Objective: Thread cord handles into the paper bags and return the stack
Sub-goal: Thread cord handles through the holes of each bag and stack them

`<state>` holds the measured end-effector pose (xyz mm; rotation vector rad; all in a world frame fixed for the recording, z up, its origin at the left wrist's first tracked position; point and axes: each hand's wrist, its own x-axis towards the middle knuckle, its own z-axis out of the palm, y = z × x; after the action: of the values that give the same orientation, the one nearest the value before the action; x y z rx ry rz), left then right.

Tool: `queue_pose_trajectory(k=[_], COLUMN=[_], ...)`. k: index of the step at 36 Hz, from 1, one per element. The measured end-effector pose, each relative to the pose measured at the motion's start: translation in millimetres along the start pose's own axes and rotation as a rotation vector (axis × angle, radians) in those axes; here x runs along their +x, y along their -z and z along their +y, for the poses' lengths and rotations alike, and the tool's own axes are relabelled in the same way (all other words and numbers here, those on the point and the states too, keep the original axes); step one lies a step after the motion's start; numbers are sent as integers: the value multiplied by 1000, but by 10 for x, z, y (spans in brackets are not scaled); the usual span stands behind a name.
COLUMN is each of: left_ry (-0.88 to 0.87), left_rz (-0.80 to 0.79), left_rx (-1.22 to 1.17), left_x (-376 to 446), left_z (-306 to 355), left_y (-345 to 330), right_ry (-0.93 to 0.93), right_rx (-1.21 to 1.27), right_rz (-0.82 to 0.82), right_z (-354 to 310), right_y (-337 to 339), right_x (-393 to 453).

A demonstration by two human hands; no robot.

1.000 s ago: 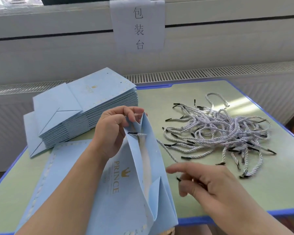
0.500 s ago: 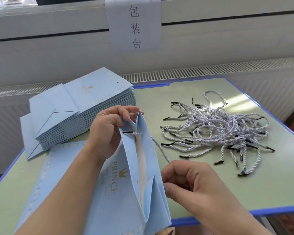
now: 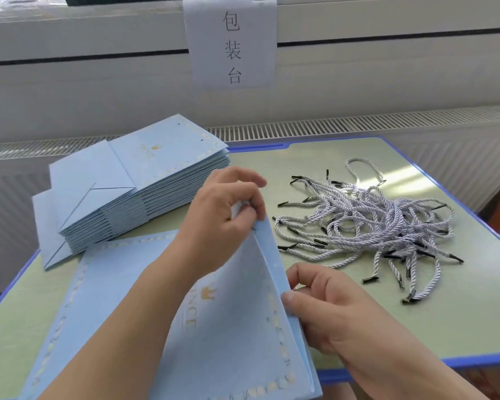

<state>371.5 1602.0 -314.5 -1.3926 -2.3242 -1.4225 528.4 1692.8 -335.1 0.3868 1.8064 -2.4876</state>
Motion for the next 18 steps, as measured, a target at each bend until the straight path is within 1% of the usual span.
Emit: queue_pose_trajectory(k=[2, 3, 5, 7, 8, 9, 11, 13, 15, 18], left_ry=[-170, -220, -257, -272, -281, -299, -339, -364, -358, -365], left_rz=[-92, -166, -316, -382, -385, -372, -306, -239, -183, -89], left_rx=[235, 308, 368, 459, 508, 544, 587, 607, 647, 665], left_x=[-42, -95, -266, -467, -556, -622, -725, -811, -883, -949], left_z=[232, 377, 630, 765, 778, 767, 702, 631, 587, 588], left_y=[13, 22, 11, -32, -57, -84, -125, -122, -89, -16], right_ry=[-2, 10, 90, 249, 264, 218, 127, 115, 68, 31], right_rx=[44, 70, 91, 18, -8, -25, -47, -23, 55, 96], right_rz=[29, 40, 68, 60, 27, -4, -49, -83, -58, 0], right_z=[-17, -36, -61, -77, -85, -89, -77, -60, -27, 39], right_y=[4, -6, -57, -81, -91, -83, -33, -19, -22, 3], right_x=[-12, -29, -36, -24, -18, -18, -27, -48, -33, -13])
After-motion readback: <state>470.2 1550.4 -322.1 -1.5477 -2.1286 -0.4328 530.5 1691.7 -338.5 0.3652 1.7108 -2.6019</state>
